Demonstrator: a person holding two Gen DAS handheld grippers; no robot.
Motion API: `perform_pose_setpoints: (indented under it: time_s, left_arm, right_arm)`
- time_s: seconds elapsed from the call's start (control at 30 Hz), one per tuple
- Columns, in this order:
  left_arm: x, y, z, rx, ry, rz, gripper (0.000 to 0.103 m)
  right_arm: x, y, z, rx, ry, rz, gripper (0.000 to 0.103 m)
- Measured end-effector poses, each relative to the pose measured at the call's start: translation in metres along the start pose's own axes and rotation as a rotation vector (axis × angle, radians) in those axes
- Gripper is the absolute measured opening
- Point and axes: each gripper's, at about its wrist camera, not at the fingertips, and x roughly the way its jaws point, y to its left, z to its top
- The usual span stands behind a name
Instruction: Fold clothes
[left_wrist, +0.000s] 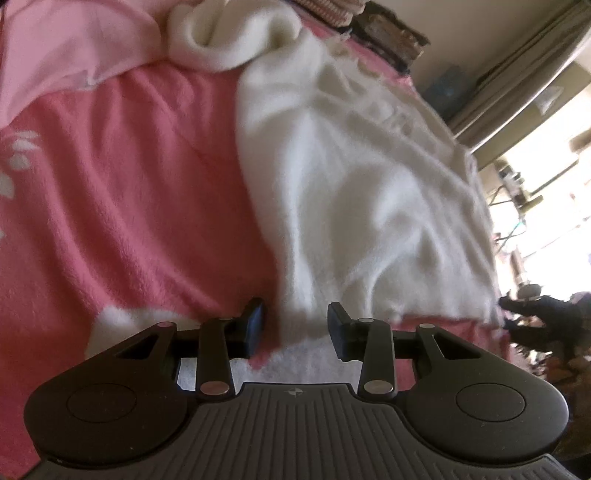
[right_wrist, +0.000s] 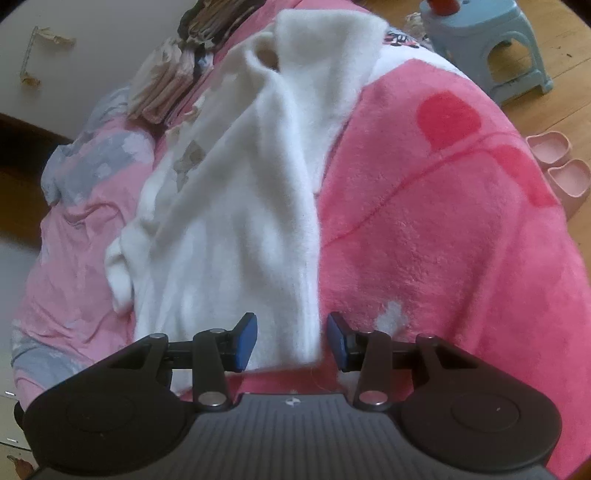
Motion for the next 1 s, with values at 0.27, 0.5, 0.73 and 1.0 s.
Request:
perform_pose_setpoints:
  time_s: [0.27,0.5,0.73,1.0]
  left_arm:
    - [0.003,-0.008,0.0,0.013,0.0,0.024,0.015]
    - [-0.034,-0.022,0.008,0.035,-0.084,0.029,0.005]
    - [-0.087,-0.025,0.012,0.063,-0.052,-0.055,0.004]
    - [-0.12,-0.021,-0.018,0.112,0.083,-0.047,0.004]
  right_arm:
    - [0.013,-0.004,-0.003,0.016,0.003,0.021,0.015]
    - [-0.024,0.021,-0.009,-0.043,-0.113,0.028,0.007]
    - [-0.068,0.038,-0.019,-0.081,-0.11,0.049,0.006]
    - [-0.094,0.036,-0.055,-0.085,-0.018,0.032,0.006]
